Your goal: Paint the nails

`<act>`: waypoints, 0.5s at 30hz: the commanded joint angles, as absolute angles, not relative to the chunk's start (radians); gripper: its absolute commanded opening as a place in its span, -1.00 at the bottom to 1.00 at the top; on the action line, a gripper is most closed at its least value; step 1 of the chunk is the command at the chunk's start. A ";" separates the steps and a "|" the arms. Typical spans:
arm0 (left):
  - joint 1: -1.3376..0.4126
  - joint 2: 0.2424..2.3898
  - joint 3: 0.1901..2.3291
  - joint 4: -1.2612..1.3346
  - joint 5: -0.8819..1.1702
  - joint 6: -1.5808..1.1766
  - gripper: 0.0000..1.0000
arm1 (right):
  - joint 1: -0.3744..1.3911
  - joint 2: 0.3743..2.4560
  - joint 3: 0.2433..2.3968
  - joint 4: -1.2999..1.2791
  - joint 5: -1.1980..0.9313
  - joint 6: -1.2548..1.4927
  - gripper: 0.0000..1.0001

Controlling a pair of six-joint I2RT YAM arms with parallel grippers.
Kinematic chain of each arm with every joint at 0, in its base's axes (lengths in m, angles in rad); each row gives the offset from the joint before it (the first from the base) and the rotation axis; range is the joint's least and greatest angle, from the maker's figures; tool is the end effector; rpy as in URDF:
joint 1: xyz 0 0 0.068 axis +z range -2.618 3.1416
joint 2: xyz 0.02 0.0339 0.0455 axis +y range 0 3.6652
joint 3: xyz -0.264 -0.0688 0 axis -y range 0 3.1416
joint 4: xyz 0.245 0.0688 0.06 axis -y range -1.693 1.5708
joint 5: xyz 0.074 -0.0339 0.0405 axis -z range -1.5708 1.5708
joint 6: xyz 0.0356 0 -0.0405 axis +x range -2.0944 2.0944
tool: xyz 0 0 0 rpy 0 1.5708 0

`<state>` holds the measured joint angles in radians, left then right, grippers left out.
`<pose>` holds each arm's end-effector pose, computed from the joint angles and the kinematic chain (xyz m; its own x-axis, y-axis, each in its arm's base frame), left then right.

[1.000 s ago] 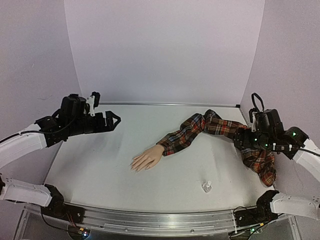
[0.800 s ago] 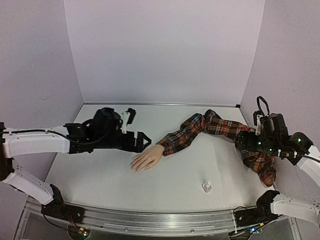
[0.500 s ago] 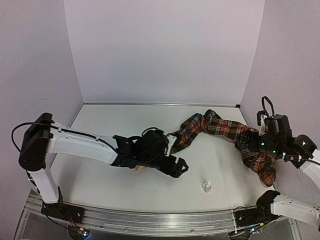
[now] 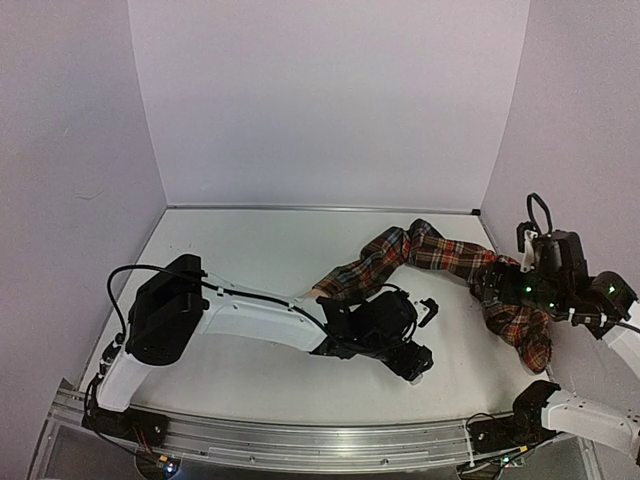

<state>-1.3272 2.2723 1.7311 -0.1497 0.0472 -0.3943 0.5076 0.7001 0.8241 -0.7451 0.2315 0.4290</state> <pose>0.1228 -0.5009 0.1706 -0.5177 0.4920 -0.7000 0.8441 0.4274 -0.3238 0.1282 0.0620 0.3102 -0.5914 0.1343 -0.7951 -0.0704 0.9737 0.2169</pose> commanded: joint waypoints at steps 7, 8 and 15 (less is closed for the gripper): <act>-1.354 2.334 1.831 -0.221 0.009 -0.345 0.14 | 0.513 0.682 0.871 -0.770 0.252 0.435 0.96; -1.357 2.337 1.834 -0.219 0.009 -0.345 0.08 | 0.513 0.684 0.870 -0.770 0.250 0.436 0.96; -1.365 2.328 1.844 -0.251 -0.071 -0.348 -0.52 | 0.513 0.701 0.861 -0.769 0.235 0.440 0.96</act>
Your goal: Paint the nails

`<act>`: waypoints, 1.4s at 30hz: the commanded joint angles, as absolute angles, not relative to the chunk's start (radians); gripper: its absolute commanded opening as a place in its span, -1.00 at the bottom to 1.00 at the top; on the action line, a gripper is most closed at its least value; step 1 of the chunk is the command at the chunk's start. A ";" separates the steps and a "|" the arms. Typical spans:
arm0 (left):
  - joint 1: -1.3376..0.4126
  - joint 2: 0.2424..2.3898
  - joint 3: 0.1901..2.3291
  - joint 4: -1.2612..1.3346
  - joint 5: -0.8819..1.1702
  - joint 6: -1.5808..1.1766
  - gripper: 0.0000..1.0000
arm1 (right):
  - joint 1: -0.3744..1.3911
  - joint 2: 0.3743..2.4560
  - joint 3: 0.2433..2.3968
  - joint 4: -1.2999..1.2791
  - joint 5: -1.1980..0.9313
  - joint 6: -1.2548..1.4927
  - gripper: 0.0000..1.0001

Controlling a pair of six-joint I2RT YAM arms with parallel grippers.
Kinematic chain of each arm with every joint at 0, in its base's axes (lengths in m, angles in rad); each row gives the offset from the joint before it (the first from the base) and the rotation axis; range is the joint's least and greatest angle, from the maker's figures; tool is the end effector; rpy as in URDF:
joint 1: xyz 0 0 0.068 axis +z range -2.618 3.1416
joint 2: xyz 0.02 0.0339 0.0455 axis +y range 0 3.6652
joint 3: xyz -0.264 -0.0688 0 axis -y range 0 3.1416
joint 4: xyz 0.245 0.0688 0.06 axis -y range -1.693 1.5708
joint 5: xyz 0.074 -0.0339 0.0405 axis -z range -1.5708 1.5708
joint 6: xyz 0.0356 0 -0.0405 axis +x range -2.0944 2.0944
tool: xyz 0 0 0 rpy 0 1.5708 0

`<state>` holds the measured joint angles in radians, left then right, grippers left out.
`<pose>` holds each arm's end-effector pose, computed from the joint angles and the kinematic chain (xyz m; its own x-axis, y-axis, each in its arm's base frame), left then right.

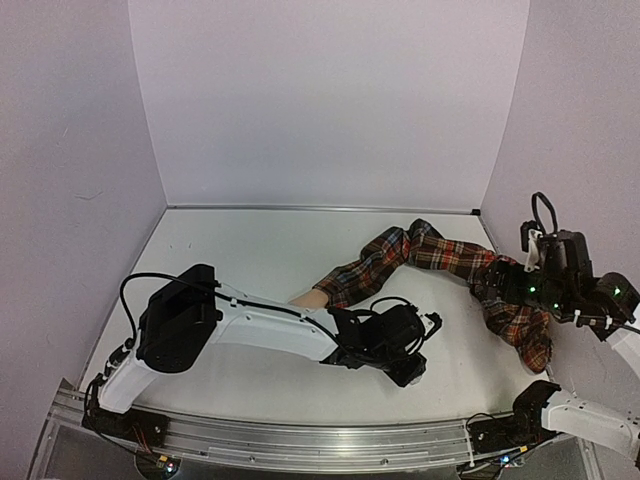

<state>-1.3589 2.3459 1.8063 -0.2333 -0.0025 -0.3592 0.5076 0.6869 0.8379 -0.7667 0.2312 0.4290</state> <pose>0.1103 -0.5125 0.1512 -0.4810 0.5645 -0.6708 0.8633 0.4385 -0.2500 0.1244 0.0598 0.3143 -0.5878 0.1364 -0.7974 -0.0717 0.9730 0.2192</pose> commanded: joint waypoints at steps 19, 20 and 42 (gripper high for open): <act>-1.213 1.738 1.385 -0.367 -0.163 -0.498 -1.00 | 0.741 1.031 0.811 -0.408 -0.002 0.330 0.96; -1.201 1.708 1.373 -0.366 -0.146 -0.495 -1.00 | 0.777 1.065 0.825 -0.381 -0.004 0.323 0.96; -1.155 1.578 1.468 -0.559 -0.262 -0.626 -1.00 | 1.063 1.388 0.927 0.179 -0.072 0.077 0.40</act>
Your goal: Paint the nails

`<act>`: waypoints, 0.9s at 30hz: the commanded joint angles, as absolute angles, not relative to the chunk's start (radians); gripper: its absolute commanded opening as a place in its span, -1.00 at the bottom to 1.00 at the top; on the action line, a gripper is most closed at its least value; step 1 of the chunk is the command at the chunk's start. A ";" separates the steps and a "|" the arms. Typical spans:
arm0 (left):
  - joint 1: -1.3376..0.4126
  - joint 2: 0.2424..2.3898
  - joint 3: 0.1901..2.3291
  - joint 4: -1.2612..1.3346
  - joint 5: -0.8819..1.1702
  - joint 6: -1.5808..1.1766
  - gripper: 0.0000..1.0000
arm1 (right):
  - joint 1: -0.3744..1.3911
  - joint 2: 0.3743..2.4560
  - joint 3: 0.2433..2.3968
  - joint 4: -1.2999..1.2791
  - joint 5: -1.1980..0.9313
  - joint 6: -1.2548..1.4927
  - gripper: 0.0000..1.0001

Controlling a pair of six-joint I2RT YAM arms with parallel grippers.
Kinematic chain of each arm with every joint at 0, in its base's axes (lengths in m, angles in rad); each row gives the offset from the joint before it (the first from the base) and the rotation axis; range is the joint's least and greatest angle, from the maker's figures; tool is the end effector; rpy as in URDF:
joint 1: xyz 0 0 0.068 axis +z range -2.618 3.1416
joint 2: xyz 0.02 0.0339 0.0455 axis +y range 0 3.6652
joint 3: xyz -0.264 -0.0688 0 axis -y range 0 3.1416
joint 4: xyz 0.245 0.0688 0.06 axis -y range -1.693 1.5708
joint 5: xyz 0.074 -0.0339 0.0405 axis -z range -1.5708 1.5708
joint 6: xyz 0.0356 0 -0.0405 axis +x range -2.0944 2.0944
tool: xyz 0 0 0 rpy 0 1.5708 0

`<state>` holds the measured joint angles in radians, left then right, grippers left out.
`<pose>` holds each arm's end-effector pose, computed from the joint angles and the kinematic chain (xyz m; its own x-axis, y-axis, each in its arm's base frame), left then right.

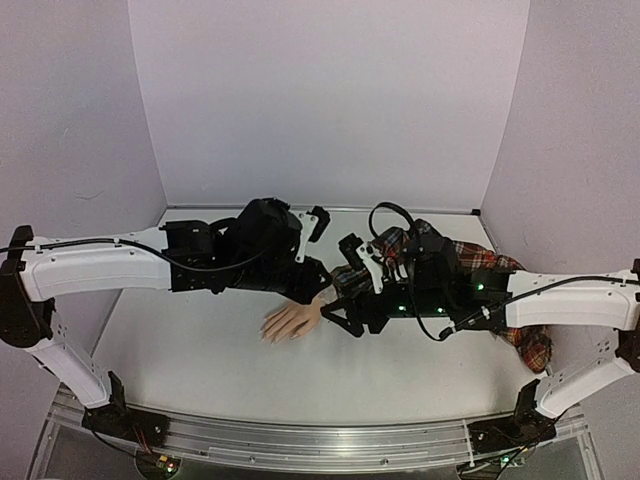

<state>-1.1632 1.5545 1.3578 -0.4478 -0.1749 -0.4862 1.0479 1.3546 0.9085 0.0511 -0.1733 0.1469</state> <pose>0.1464 -0.3234 0.3229 -0.6072 0.2456 -0.7556 0.6393 0.7158 -0.2811 0.1500 0.2725 0.2778 -0.3266 -0.2780 -0.9033 -0.8947 0.3990 0.2007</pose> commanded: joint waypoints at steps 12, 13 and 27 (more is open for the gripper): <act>-1.155 1.565 1.454 -0.527 -0.222 -0.651 -1.00 | 1.081 1.456 0.941 0.301 0.053 0.076 -0.04; -1.155 1.565 1.452 -0.526 -0.218 -0.651 -1.00 | 1.081 1.458 0.941 0.308 0.053 0.075 -0.06; -1.155 1.530 1.424 -0.509 -0.214 -0.651 -0.95 | 1.086 1.485 0.949 0.316 0.066 0.089 -1.00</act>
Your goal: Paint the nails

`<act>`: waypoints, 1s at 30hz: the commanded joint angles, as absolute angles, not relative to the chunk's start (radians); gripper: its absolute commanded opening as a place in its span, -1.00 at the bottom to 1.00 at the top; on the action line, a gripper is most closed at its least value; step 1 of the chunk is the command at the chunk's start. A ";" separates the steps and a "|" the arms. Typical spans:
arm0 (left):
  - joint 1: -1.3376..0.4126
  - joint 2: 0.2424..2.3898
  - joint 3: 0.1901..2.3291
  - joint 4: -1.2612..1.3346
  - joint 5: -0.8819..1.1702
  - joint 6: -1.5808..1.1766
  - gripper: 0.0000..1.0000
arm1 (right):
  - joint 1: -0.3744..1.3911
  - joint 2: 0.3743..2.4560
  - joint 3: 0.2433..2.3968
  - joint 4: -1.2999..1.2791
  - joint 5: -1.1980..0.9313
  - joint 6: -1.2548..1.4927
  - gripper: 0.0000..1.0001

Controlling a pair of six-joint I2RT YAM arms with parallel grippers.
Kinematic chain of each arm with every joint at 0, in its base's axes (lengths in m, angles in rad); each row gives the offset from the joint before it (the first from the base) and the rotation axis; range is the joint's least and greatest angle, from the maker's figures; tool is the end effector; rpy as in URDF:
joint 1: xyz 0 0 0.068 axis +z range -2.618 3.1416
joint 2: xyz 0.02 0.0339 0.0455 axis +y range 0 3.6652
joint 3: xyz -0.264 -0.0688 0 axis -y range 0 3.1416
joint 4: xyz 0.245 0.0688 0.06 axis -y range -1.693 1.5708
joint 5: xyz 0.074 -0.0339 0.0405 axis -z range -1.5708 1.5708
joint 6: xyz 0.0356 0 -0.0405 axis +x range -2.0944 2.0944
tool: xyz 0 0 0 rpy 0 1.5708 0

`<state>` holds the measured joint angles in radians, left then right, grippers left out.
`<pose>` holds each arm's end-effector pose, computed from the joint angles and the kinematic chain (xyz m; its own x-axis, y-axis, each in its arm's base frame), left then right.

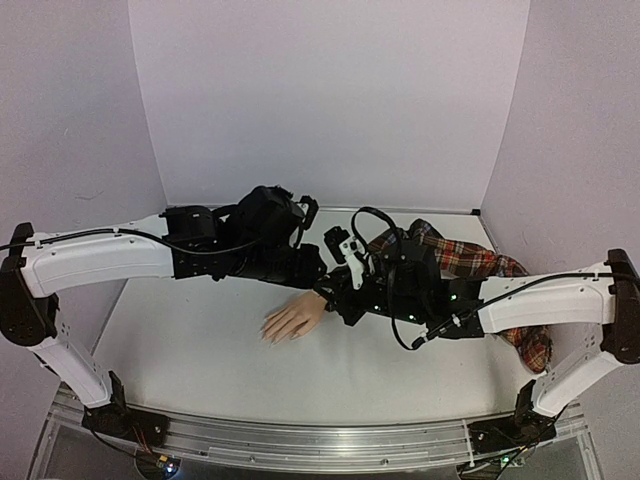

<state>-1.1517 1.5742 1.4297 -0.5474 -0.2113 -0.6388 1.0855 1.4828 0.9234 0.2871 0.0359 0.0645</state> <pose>0.1516 -0.3219 0.3322 -0.7018 0.1427 -0.6980 0.5095 0.7853 -0.3517 0.1606 0.3018 0.2678 -0.1811 -0.2054 -0.9618 -0.8580 0.5110 0.0524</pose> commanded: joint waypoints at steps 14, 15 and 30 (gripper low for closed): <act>-1.111 1.299 1.175 -0.187 -0.045 -0.633 0.62 | 1.086 1.383 0.879 0.319 -0.161 0.148 -1.00; -1.101 1.287 1.150 -0.143 0.018 -0.622 0.62 | 1.085 1.381 0.882 0.319 -0.186 0.157 -1.00; -1.086 1.246 1.092 -0.076 0.296 -0.480 0.13 | 1.022 1.323 0.924 0.317 -0.469 0.222 -1.00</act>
<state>-1.0874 1.2728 1.0817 -0.1036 0.2441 -0.5313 1.0406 1.3494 0.8742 0.2771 -0.3601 0.2044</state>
